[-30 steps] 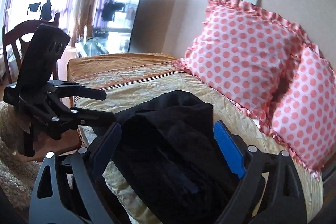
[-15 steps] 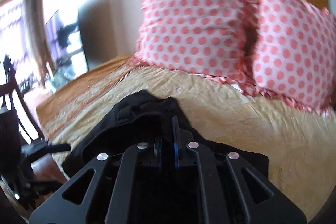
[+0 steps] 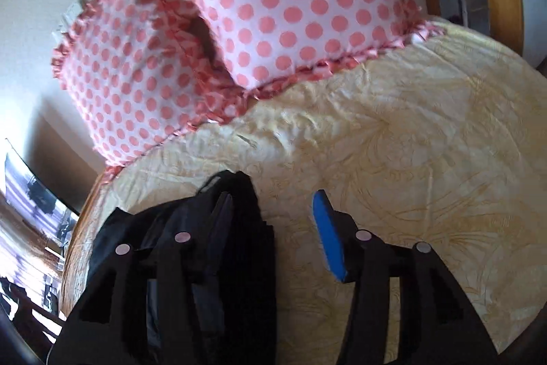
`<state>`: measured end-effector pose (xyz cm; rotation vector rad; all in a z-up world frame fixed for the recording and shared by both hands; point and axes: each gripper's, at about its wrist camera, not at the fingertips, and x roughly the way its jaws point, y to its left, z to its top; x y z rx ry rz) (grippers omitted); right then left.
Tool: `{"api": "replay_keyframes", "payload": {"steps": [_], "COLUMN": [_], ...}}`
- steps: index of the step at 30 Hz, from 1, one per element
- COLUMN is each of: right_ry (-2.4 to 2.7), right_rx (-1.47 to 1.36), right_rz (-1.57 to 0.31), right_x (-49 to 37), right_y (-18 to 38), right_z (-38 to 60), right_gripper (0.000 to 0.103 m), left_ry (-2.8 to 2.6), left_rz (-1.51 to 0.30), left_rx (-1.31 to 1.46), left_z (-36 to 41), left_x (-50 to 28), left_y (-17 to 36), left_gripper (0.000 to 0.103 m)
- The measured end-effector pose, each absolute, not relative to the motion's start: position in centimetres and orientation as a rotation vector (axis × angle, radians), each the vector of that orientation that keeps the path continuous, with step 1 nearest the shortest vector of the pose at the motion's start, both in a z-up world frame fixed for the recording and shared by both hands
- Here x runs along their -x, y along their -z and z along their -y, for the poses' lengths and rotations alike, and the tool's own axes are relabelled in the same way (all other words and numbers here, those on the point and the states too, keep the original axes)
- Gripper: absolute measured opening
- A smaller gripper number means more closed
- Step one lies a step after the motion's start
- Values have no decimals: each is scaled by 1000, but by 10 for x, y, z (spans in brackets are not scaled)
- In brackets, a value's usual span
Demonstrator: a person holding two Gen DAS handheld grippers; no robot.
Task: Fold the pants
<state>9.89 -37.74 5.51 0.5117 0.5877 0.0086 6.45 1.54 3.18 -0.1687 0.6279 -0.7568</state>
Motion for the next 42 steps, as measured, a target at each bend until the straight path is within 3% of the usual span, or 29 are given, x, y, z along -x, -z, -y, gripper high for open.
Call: {"api": "replay_keyframes", "payload": {"steps": [6, 10, 19, 22, 26, 30, 34, 38, 42], "right_ry": [-341, -202, -260, -241, -189, -203, -236, -203, -202], "right_rx": [-360, -314, -259, -202, -110, -165, -163, -180, -165], "right_rz": [-629, -879, -716, -747, -714, -580, -670, -784, -796], "right_x": [-99, -115, -72, -65, -53, -41, -58, -76, -75], "right_y": [-67, -11, -24, -12, -16, -43, -35, -9, -2], "right_z": [296, 288, 282, 272, 258, 272, 265, 261, 258], "right_gripper": [51, 50, 51, 65, 65, 65, 65, 65, 65], "left_ry": [756, 697, 702, 671, 553, 590, 611, 617, 580], "left_rz": [-652, -696, -685, -661, -796, -712, -664, -768, -1045], "left_rx": [156, 124, 131, 130, 31, 36, 42, 89, 267], "left_z": [3, 5, 4, 6, 21, 21, 28, 43, 35], "left_x": [-74, -80, -73, -74, -94, -84, -104, -154, -213], "left_y": [-26, -14, -21, -28, -9, -29, -53, -54, -13], "left_gripper": [101, 101, 101, 101, 101, 101, 101, 101, 100]}}
